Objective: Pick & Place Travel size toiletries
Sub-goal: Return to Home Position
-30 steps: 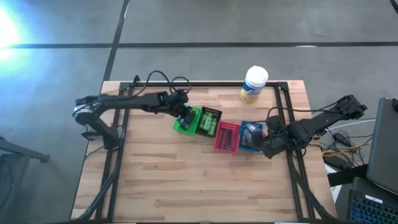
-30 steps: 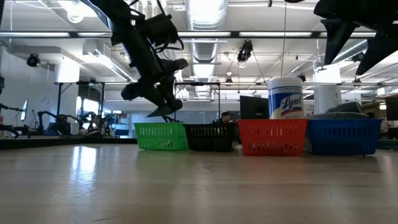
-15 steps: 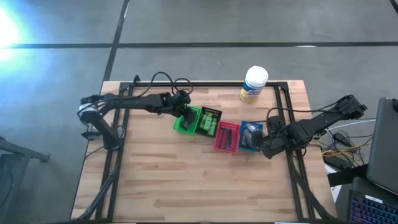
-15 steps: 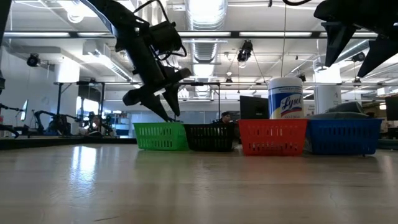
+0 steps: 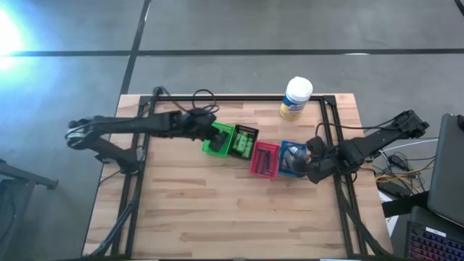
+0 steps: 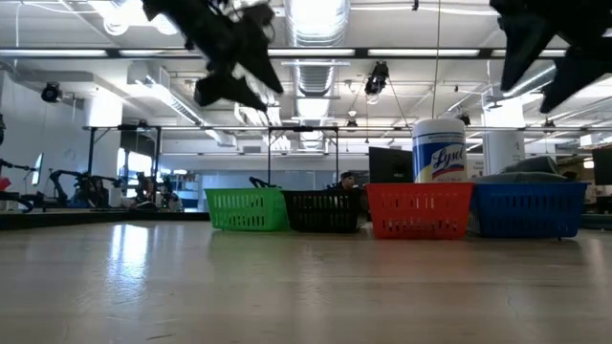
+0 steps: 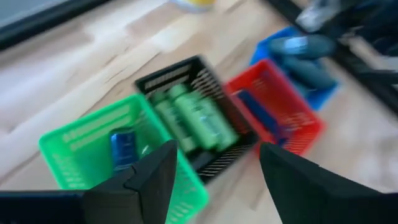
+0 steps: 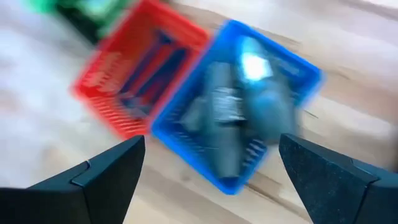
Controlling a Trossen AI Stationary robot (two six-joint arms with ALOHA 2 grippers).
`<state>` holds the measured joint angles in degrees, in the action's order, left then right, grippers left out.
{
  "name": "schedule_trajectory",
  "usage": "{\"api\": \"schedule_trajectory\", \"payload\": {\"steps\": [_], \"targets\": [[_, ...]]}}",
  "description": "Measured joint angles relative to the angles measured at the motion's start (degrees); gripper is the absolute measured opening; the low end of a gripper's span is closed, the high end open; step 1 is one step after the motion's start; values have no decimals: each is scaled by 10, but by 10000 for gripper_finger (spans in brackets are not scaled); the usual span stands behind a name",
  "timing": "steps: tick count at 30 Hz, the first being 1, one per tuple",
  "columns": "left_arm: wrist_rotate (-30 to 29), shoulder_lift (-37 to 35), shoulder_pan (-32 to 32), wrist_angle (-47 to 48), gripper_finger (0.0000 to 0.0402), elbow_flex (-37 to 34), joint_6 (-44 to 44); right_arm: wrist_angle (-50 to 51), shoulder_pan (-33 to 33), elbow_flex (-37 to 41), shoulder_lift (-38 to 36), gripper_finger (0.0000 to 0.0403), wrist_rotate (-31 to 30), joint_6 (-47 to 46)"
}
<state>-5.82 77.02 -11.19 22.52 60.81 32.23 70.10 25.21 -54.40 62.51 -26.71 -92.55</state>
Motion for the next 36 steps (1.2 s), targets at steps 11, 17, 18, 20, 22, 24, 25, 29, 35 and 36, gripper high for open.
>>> {"api": "schedule_trajectory", "payload": {"steps": [11, 17, 18, 20, 22, 24, 25, 29, 35, 36], "targets": [[37, -173, 59, 20, 234, -1, 63, -59, -6, -22, -90, 368, -18, 193], [21, -219, 114, 16, 234, -4, 35, -199, -4, -24, -146, 368, -4, 342], [18, -221, 123, 10, 234, -8, 28, -230, -6, -18, -156, 368, 3, 367], [12, -223, 140, -11, 234, -26, 18, -291, -9, 4, -172, 368, 14, 405], [11, -224, 154, -57, 233, -53, 6, -354, -14, 36, -186, 368, 18, 431], [10, -226, 161, -119, 234, -90, -2, -408, -19, 75, -202, 368, 22, 442], [9, -228, 161, -150, 234, -110, -6, -432, -24, 97, -210, 368, 28, 445], [8, -250, 153, -272, 234, -197, -11, -513, -51, 187, -252, 368, 61, 442], [44, -348, 114, -360, 234, -323, -16, -644, -112, 295, -345, 368, 136, 493], [52, -371, 105, -360, 234, -338, -16, -664, -123, 307, -361, 368, 140, 502]]}}
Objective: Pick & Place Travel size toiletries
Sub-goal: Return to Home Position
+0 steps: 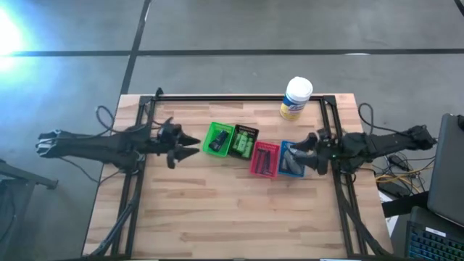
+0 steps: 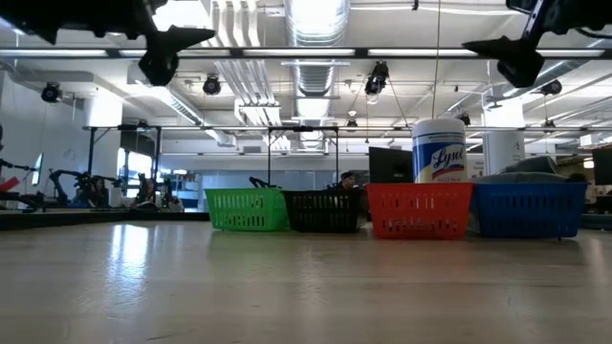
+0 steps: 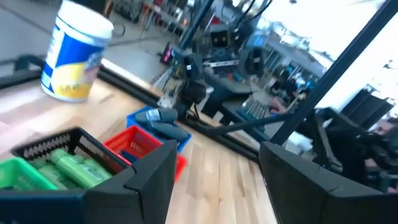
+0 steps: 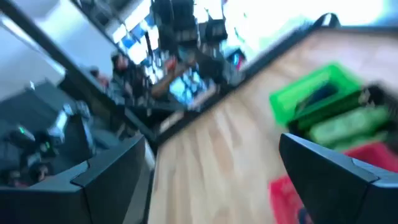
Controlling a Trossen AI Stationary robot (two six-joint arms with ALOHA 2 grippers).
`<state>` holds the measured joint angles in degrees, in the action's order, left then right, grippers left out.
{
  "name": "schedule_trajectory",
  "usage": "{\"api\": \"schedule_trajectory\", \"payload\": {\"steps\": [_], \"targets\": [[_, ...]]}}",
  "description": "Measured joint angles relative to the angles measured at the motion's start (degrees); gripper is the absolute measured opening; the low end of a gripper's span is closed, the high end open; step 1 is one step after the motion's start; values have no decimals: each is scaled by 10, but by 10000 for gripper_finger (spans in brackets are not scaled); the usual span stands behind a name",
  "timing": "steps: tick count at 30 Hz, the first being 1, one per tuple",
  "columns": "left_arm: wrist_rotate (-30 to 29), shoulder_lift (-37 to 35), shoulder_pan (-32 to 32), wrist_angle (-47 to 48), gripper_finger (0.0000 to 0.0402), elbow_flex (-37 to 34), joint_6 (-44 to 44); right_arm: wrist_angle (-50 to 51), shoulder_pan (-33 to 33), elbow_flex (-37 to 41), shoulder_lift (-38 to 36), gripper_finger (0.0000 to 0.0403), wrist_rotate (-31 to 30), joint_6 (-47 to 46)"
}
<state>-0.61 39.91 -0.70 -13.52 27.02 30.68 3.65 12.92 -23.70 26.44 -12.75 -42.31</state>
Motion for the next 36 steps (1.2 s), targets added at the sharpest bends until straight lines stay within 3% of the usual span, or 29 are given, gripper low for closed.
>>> {"api": "schedule_trajectory", "payload": {"steps": [8, 16, 23, 28, 36], "targets": [[16, -174, -54, 6, 234, -91, -50, -15, -69, 65, -137, 368, 7, 67], [16, -300, -71, 31, 234, -157, -50, -13, -77, 138, -265, 368, 36, 90], [9, -395, -71, 33, 234, -224, -38, -31, -78, 186, -261, 368, 38, 67], [-12, -389, -72, 23, 234, -265, 3, -67, -77, 217, -264, 368, 41, 65], [-17, -377, -72, 89, 234, -264, 91, -60, -77, 232, -264, 368, 38, 75]]}}
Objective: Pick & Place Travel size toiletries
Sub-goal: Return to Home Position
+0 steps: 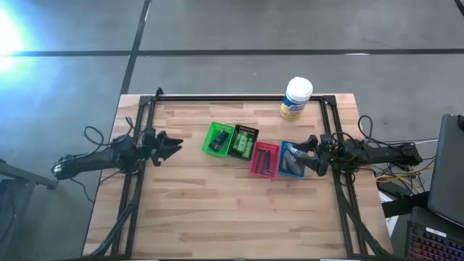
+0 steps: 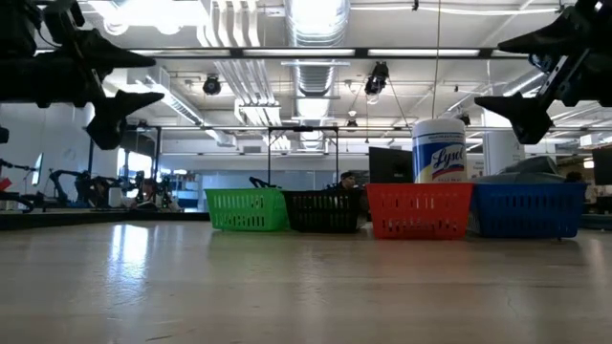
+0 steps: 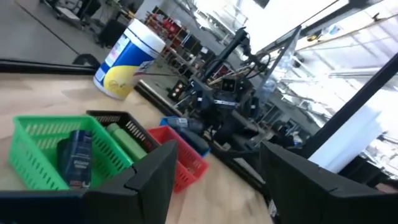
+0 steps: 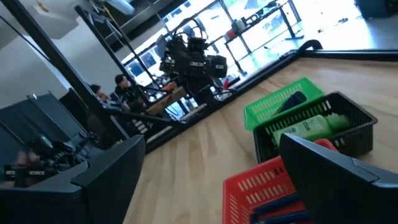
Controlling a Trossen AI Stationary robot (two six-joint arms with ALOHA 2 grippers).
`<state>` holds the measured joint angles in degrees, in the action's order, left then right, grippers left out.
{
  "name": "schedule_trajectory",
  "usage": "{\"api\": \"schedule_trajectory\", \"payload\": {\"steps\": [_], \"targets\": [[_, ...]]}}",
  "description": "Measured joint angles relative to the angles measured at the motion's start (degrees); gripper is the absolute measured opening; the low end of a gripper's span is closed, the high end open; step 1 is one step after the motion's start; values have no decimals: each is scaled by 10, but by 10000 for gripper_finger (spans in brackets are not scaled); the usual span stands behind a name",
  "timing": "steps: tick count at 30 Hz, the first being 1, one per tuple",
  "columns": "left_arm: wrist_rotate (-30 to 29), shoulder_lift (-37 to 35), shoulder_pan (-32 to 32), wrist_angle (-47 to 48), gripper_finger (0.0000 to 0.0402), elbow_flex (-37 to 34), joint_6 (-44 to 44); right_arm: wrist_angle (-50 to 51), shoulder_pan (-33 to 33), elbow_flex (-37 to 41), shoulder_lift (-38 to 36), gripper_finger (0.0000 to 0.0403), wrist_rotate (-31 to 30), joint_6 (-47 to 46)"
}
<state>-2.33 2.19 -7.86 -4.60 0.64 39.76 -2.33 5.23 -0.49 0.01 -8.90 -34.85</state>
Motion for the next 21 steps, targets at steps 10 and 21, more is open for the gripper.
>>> {"api": "schedule_trajectory", "payload": {"steps": [10, 21], "targets": [[0, 2, 0, 7, 234, 0, -7, 3, 0, 0, 1, 368, -1, 49], [-1, -10, 0, 13, 234, -2, -7, 3, 0, 0, 5, 368, -1, 51]]}}
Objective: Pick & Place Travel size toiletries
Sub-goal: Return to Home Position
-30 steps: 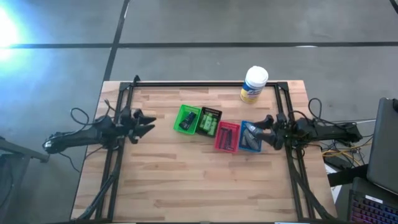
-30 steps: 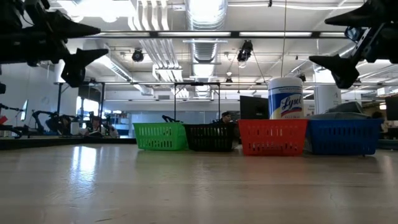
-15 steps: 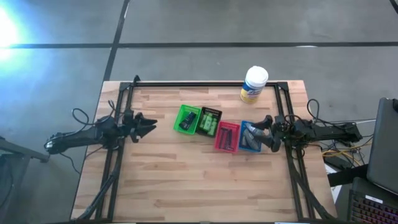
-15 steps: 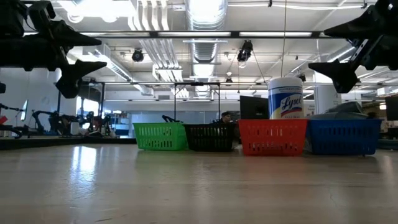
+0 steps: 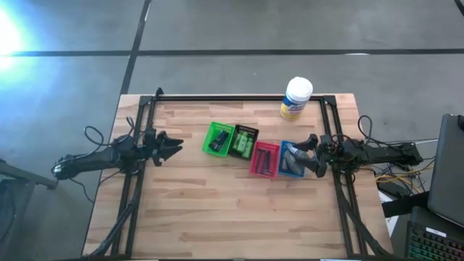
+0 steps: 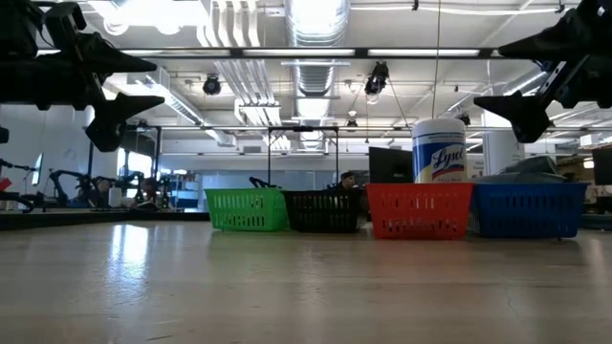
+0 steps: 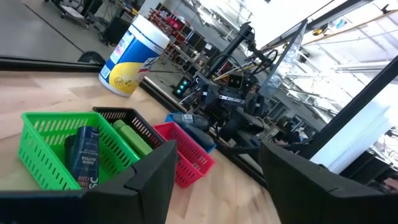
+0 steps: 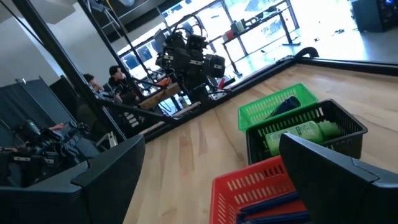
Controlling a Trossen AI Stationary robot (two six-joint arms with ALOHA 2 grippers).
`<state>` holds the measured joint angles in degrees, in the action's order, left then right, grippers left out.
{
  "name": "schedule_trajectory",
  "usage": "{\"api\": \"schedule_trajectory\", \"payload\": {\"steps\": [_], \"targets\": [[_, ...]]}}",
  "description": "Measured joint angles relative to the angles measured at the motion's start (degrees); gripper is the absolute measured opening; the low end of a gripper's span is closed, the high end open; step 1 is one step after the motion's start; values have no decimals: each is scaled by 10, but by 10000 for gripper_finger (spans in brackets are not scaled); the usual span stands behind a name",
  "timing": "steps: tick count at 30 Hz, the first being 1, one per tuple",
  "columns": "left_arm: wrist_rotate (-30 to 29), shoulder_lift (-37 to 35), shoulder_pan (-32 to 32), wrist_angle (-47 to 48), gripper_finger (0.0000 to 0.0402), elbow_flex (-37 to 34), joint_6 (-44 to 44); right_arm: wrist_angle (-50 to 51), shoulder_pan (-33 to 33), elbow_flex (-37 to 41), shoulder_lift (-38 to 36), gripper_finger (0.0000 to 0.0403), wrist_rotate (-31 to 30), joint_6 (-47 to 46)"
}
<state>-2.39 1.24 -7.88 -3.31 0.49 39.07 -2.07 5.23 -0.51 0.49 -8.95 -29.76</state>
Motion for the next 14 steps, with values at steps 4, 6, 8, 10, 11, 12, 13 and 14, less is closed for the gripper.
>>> {"api": "schedule_trajectory", "payload": {"steps": [4, 6, 8, 10, 11, 12, 13, 14], "targets": [[0, 0, 0, 0, 233, 0, 0, 0, 0, 0, 4, 368, 0, 0], [0, -1, 0, 0, 234, 0, 0, 0, 0, 0, 4, 368, 0, 0], [0, -1, 0, 0, 234, 0, 0, 0, 0, 0, 4, 368, 0, 0], [0, 0, 0, 0, 233, 0, 0, 0, 0, 0, 4, 368, 0, 0], [0, 0, 0, 0, 234, 0, 0, 0, 0, 0, 4, 368, 0, 0], [0, 0, 0, 0, 234, 0, 0, 0, 0, 0, 4, 368, 0, 0], [0, 0, 0, 0, 234, 0, 0, 0, 0, 0, 4, 368, 0, 0], [0, 0, 0, 0, 234, 0, 0, 0, 0, 0, 4, 368, 0, 0]]}}
